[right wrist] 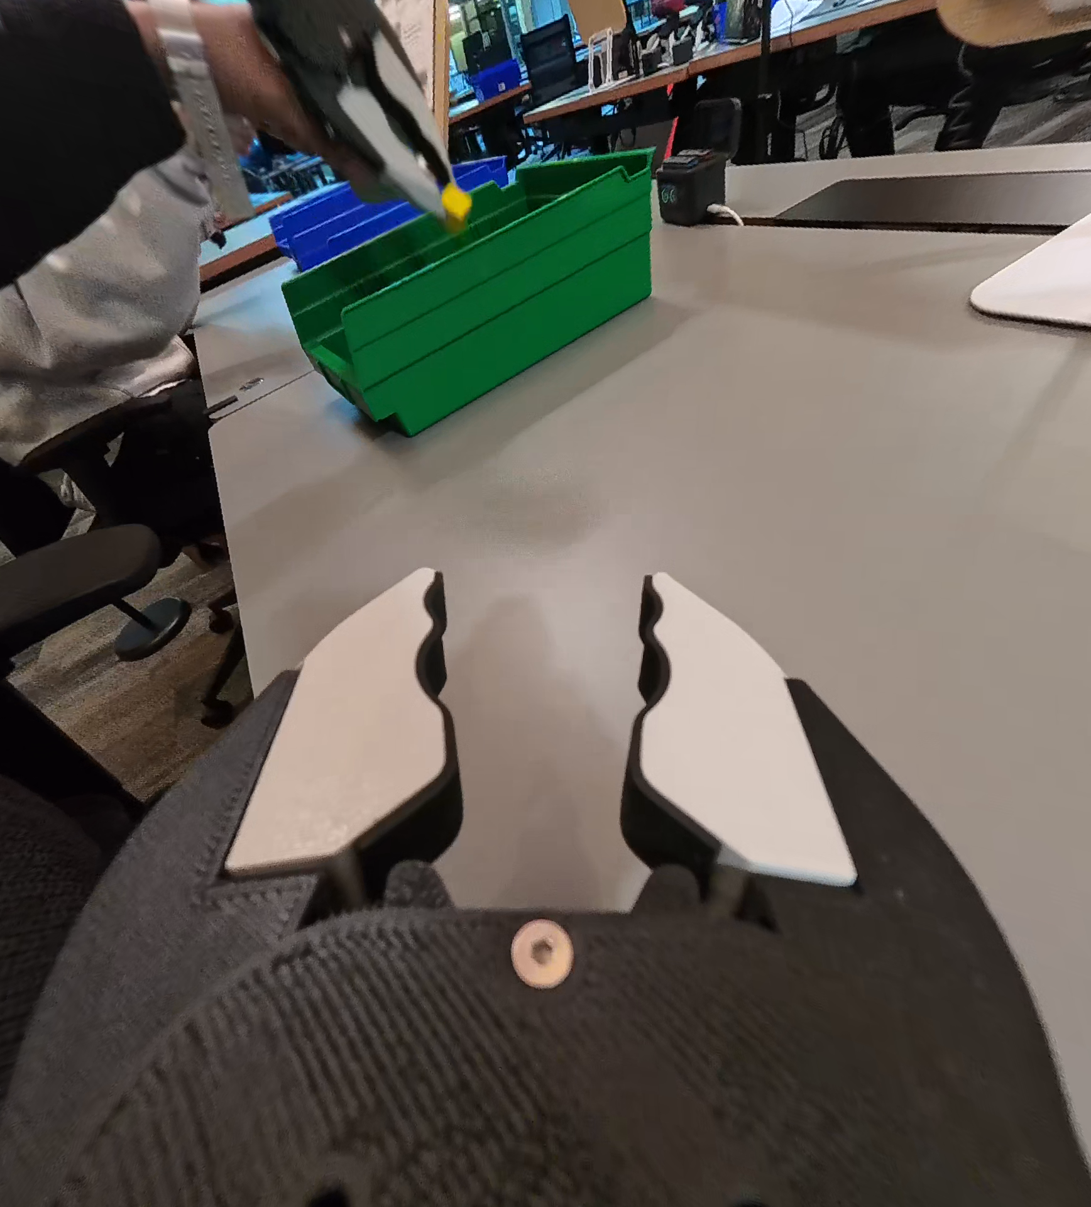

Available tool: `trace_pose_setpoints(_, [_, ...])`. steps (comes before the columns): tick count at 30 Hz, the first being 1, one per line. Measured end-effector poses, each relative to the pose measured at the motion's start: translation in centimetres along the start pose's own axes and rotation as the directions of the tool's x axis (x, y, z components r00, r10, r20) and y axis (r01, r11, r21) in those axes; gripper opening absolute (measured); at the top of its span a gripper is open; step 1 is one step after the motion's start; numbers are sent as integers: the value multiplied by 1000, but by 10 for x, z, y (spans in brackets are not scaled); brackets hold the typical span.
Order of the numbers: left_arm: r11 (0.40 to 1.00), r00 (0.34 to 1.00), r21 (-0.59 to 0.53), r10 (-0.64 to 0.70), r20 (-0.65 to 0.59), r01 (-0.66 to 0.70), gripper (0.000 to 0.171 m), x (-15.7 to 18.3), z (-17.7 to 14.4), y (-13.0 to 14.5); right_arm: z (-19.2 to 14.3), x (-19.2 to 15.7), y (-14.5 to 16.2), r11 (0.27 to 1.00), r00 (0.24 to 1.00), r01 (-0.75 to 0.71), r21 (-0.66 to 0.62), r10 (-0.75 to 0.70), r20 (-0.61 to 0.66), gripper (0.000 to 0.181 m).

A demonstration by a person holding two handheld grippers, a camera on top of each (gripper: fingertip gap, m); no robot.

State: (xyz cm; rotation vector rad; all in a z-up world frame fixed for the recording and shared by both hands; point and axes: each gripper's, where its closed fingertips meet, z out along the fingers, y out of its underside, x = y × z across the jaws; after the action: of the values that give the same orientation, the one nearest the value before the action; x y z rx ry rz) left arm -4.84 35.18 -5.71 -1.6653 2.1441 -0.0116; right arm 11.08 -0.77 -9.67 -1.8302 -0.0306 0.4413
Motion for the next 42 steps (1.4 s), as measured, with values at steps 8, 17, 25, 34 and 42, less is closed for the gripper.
trace_pose_setpoints(8, [646,915,691,-31,-402,325,22,169,-109,-197,-22,-3,-27,992,996,86,95,-89,30,58])
trace_pose_setpoints(17, [497,469,394,-31,-882,773,22,313,-20,-253,-50,16,-19,983,961,-178,45,164,224,56])
trace_pose_setpoints(25, [661,532,426,48,-845,617,22,344,16,-241,-38,16,-1,955,917,-292,-51,295,269,40])
trace_pose_setpoints(34, [596,386,334,44,-922,730,22,330,-1,-235,-26,8,6,944,890,-313,-106,330,315,41])
trace_pose_setpoints(42, [681,403,332,59,-913,653,22,348,8,-231,-24,-2,15,930,861,-322,-179,366,352,35])
